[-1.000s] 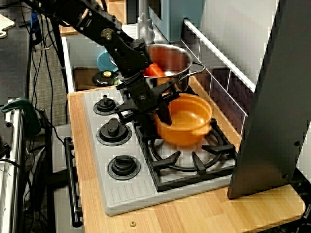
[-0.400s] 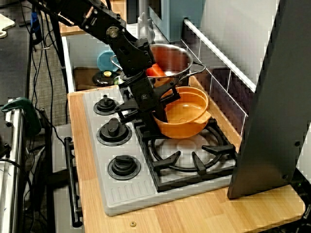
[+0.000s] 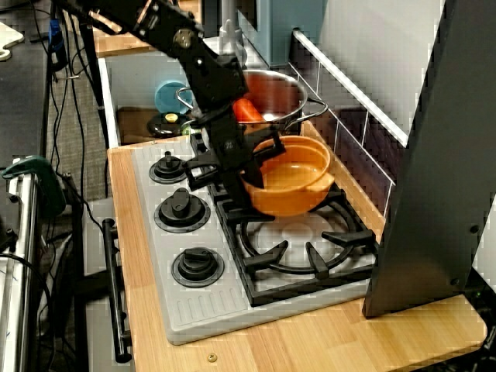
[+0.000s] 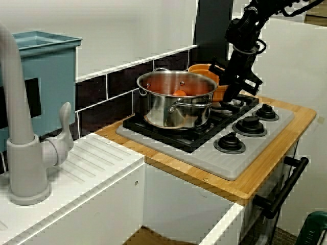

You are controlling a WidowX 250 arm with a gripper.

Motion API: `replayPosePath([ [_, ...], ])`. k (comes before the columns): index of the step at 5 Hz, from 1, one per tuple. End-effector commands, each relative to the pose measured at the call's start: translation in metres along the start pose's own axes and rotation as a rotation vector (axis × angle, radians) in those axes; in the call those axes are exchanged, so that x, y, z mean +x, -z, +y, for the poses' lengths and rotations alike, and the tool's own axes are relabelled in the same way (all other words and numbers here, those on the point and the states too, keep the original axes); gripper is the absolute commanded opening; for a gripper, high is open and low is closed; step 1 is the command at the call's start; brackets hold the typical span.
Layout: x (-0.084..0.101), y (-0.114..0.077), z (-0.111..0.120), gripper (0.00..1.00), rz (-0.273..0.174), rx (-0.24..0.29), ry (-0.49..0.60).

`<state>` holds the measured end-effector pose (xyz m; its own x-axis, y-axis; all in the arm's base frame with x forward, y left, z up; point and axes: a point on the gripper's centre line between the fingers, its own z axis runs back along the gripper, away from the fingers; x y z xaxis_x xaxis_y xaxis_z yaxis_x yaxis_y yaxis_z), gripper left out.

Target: Lift pot from stove

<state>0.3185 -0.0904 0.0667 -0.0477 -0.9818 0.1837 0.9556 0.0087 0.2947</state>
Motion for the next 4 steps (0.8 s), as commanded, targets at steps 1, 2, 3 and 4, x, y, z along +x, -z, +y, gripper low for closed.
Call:
replayPosePath([
  [1,0.003,-0.044,0.028,0.00,-0.055,0.096,-0.003],
  [2,0.004,-0.053,0.029,0.00,-0.074,0.093,-0.002],
  [3,0.004,-0.062,0.031,0.00,-0.085,0.100,-0.004],
  [4,0.003,-0.071,0.033,0.00,-0.101,0.103,-0.010],
])
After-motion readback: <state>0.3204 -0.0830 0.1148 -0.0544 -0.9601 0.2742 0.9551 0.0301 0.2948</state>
